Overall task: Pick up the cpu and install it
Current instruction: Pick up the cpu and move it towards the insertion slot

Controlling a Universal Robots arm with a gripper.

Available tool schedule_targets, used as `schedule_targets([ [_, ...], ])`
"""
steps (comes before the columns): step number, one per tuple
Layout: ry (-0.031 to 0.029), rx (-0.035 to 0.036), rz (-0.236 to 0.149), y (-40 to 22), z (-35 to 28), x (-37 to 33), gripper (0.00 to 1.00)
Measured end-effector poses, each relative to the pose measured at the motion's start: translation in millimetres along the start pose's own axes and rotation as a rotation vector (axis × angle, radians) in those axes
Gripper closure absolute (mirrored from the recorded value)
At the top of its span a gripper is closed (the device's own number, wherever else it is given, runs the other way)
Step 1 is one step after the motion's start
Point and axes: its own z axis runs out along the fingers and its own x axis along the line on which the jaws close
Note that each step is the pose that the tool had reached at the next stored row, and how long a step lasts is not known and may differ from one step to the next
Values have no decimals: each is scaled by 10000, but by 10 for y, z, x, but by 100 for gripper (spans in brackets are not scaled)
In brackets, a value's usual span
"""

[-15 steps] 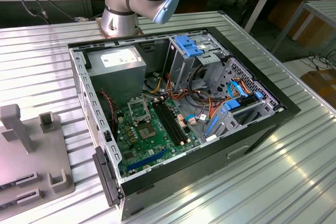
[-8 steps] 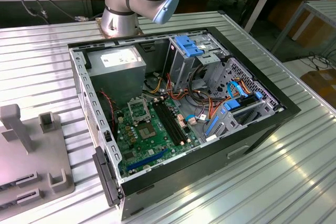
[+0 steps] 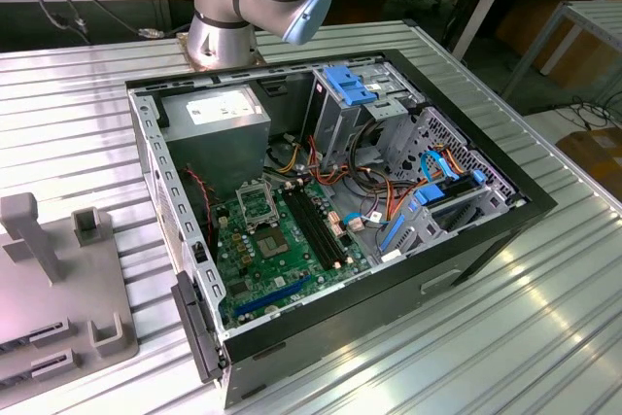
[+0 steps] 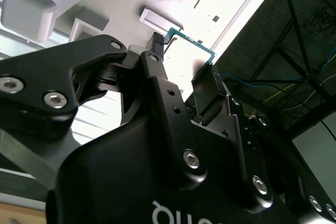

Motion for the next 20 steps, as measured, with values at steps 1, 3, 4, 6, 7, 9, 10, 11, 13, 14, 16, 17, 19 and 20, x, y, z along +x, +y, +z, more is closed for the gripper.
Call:
schedule_targets([
  [1, 0, 0, 1, 0, -4, 0, 53],
  [3, 2, 1, 1, 0, -13, 1, 53],
  [4, 0, 0, 1, 0, -16, 1, 53],
  [6, 1, 0, 0, 0, -27, 1, 53],
  [7, -1, -1, 0, 0, -34, 1, 53],
  [9, 0, -1, 0, 0, -42, 2, 53],
  [10, 0, 0, 0, 0, -47, 2, 53],
  [11, 0, 0, 0, 0, -52, 2, 53],
  [13, -1, -1, 1, 0, -58, 2, 53],
  [14, 0, 0, 1, 0, -62, 2, 53],
  [16, -1, 0, 1, 0, -69, 3, 53],
  [17, 0, 0, 1, 0, -73, 3, 53],
  [19, 1, 0, 0, 0, -83, 3, 53],
  [20, 0, 0, 1, 0, -88, 3, 53],
])
